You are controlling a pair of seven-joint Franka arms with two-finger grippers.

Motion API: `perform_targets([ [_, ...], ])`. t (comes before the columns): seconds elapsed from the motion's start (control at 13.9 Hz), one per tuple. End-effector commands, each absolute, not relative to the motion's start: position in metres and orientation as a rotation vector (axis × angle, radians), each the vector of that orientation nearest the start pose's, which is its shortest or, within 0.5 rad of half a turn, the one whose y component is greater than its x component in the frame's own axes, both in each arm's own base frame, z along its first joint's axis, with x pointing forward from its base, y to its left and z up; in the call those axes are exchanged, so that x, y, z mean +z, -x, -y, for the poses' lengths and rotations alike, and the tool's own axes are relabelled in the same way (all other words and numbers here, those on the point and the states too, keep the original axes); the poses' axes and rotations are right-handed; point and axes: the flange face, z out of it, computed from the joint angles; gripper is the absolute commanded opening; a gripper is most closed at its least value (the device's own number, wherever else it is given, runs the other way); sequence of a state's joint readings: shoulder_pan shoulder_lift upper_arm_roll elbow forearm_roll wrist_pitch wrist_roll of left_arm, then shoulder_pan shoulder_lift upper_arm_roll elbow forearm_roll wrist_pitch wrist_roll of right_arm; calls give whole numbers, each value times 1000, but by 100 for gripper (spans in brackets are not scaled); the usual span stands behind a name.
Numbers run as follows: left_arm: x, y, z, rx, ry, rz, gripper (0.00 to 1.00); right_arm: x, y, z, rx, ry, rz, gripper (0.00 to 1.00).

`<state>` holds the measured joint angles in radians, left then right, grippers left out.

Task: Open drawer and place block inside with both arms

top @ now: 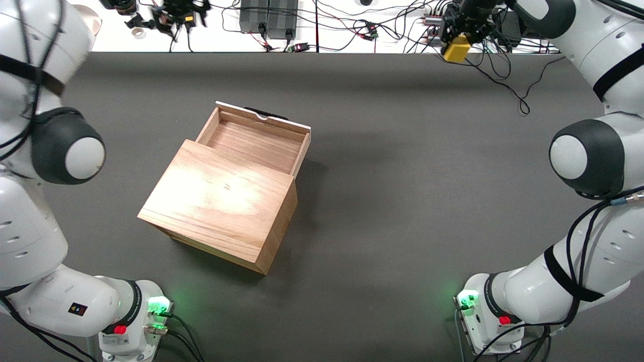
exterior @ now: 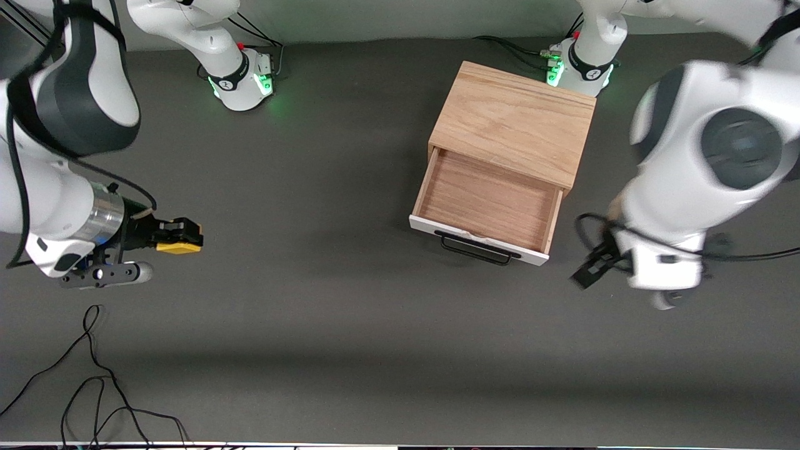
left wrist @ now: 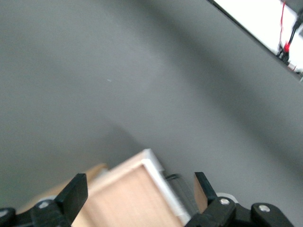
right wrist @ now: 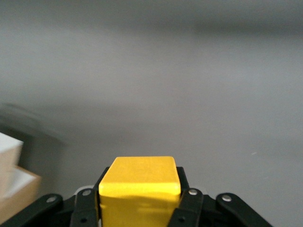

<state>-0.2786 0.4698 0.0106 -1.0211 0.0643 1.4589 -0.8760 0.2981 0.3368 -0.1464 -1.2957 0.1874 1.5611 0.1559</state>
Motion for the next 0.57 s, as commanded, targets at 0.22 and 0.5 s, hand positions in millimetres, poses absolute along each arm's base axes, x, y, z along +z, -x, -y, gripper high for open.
perform_targets([
  [0.22,621,-616,30,130,3084,245,100,580,-589,-343,83,2990,-279,20],
  [0.5,618,-607,-4,170,3099,-26,100,549,-545,-469,10,2954,-302,20],
])
